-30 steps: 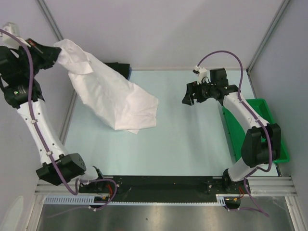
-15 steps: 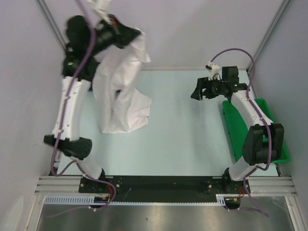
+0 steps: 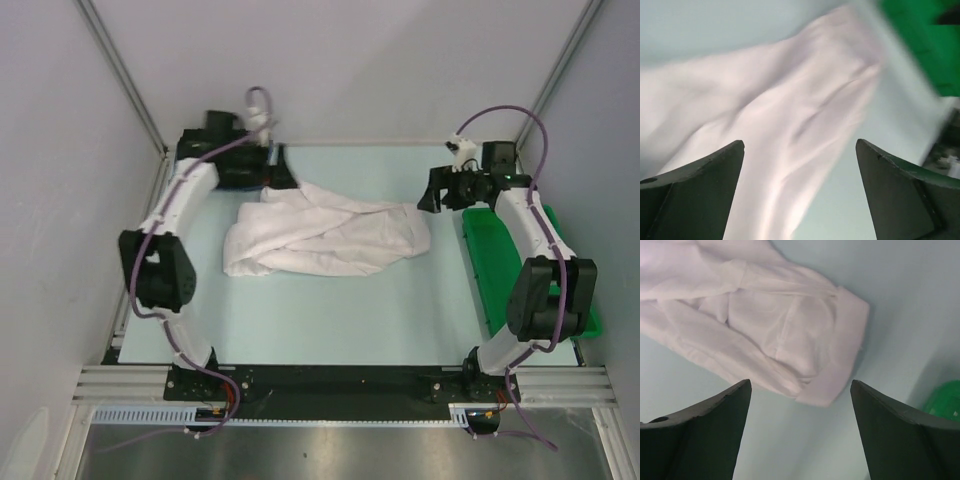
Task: Fold and stack the long sleeve shirts
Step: Flatten the shirt out
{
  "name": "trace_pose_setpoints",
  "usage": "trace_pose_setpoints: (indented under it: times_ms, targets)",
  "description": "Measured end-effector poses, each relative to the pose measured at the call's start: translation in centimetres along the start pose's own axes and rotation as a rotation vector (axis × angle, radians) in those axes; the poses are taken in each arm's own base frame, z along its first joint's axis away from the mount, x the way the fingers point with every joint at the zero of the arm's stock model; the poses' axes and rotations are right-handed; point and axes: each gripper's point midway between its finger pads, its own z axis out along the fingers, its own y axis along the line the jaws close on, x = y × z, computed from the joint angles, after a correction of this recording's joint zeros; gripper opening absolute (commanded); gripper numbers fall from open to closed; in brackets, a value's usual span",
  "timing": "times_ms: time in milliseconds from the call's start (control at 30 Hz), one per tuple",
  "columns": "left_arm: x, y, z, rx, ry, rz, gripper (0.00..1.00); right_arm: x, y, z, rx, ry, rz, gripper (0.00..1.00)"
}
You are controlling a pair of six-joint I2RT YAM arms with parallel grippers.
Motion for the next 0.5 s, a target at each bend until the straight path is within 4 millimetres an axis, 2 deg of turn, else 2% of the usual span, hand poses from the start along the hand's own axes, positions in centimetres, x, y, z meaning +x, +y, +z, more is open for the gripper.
trace_pose_setpoints:
  times_ms: [33,100,133,167,233,300,400,500]
  targets:
    - [1.7,4.1,-3.0,-0.092,0.001,-0.026,0.99,0.3,1.2,0.6,-0.027,0.014,-0.031,0.85]
    - [5.9,10.6,-8.4,-0.263,0.030,-0.077,1.00,0.8,3.8,1.9,-0.085,0.046,-0.095,0.85]
    - [8.7,12.8,-10.5,-0.325,0.067,-0.107,1.00,1.2,5.4,2.7,-0.121,0.065,-0.133,0.85]
    - [11.3,14.0,-11.8,-0.358,0.117,-0.130,0.99,1.9,6.8,3.6,-0.157,0.089,-0.174,0.85]
    - [15.2,14.5,-12.1,-0.362,0.204,-0.142,0.99,3.0,8.8,5.1,-0.207,0.137,-0.227,0.84]
    - [18.6,13.6,-11.3,-0.316,0.301,-0.130,0.99,4.0,10.0,6.8,-0.244,0.181,-0.269,0.84]
    - [21.6,12.3,-10.3,-0.258,0.388,-0.094,0.99,4.0,10.5,9.2,-0.268,0.218,-0.317,0.84]
    - [23.7,11.8,-10.0,-0.227,0.440,-0.070,0.96,2.9,9.8,11.3,-0.253,0.221,-0.359,0.84]
